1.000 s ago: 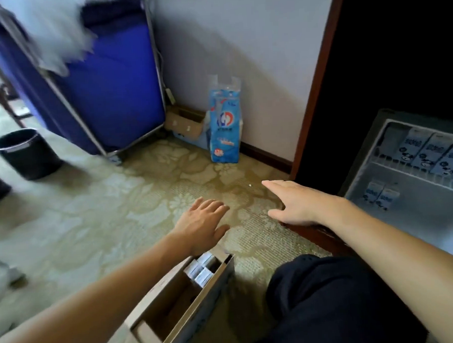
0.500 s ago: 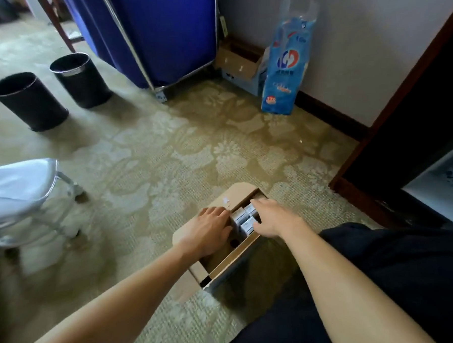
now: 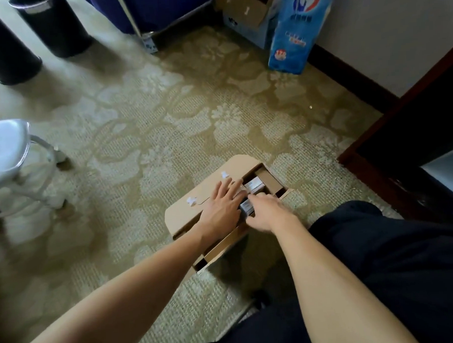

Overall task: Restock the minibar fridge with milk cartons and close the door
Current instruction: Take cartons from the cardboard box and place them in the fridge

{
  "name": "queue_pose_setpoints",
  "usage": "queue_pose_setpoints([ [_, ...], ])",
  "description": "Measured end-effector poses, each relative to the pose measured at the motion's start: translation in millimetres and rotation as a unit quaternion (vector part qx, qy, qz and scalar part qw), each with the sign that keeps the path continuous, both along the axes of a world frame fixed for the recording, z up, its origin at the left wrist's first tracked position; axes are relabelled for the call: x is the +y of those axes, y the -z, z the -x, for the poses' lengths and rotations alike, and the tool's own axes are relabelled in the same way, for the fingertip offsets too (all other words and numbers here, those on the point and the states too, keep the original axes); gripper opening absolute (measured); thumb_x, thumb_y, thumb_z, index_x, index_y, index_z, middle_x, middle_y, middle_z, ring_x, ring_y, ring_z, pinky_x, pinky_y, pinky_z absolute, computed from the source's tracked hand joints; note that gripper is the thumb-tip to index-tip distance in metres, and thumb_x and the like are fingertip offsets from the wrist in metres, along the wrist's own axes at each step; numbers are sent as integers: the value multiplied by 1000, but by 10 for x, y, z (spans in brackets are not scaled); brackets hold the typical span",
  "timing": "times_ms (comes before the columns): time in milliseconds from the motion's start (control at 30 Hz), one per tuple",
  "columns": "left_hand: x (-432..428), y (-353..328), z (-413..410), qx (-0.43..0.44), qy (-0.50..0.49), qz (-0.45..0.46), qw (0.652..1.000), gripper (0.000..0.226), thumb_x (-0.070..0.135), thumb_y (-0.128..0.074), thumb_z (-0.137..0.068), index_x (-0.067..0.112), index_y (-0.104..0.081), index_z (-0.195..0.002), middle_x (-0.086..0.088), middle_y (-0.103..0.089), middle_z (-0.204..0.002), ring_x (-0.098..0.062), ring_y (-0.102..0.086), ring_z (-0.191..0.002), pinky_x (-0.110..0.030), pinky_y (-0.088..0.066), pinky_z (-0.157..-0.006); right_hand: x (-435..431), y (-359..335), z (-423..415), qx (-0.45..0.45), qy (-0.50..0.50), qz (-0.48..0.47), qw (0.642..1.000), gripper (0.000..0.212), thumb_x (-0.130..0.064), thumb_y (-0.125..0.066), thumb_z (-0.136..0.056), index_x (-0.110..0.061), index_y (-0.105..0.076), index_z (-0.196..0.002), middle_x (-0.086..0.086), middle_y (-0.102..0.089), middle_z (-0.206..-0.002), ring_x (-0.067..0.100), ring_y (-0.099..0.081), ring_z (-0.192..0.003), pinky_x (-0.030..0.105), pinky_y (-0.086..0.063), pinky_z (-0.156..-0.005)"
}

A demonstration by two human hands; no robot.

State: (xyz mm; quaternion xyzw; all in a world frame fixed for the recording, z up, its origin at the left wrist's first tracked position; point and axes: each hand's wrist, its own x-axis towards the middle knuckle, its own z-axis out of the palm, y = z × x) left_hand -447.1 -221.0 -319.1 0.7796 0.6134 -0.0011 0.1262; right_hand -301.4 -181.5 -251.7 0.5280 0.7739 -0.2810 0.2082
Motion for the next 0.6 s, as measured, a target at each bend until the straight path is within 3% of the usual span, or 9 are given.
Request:
queue_pose_setpoints([
  [167,118,121,-27,-5,36,-38,999,57,19,-61,-90,14,-44,-145,-8,-35,-158,-32,-13,-152,-48,-7,-125,29,111,7,-3,2,-23,1000,55,-29,-60,-93,-14,-42,-142,14,-51,-139,34,-43,-133,47,-34,-112],
  [333,133,251,17,-37,34,-35,998,53,21,-65,-87,17,-47,-137,-5,-41,-148,-30,-20,-148,-43,-30,-118,35,255,33,-2,12,-58,998,65,-32,-66,-91,-17,-35,-147,13,-52,-141,33,-44,-134,47,-34,-114],
  [467,62,248,52,-45,9,-56,997,31,20,-60,-91,17,-54,-122,-1,-49,-131,-26,-31,-140,-39,-32,-115,38,333,89,-7,30,-80,996,65,-40,-69,-90,-21,-37,-142,11,-53,-140,30,-45,-133,47,-39,-110],
  [600,-103,233,77,-38,-50,-66,996,44,12,-67,-82,22,-49,-122,2,-46,-135,-27,-37,-127,-41,-34,-103,36,336,110,-1,30,-100,995,57,-35,-72,-87,-22,-43,-135,10,-58,-133,30,-48,-128,48,-42,-105],
])
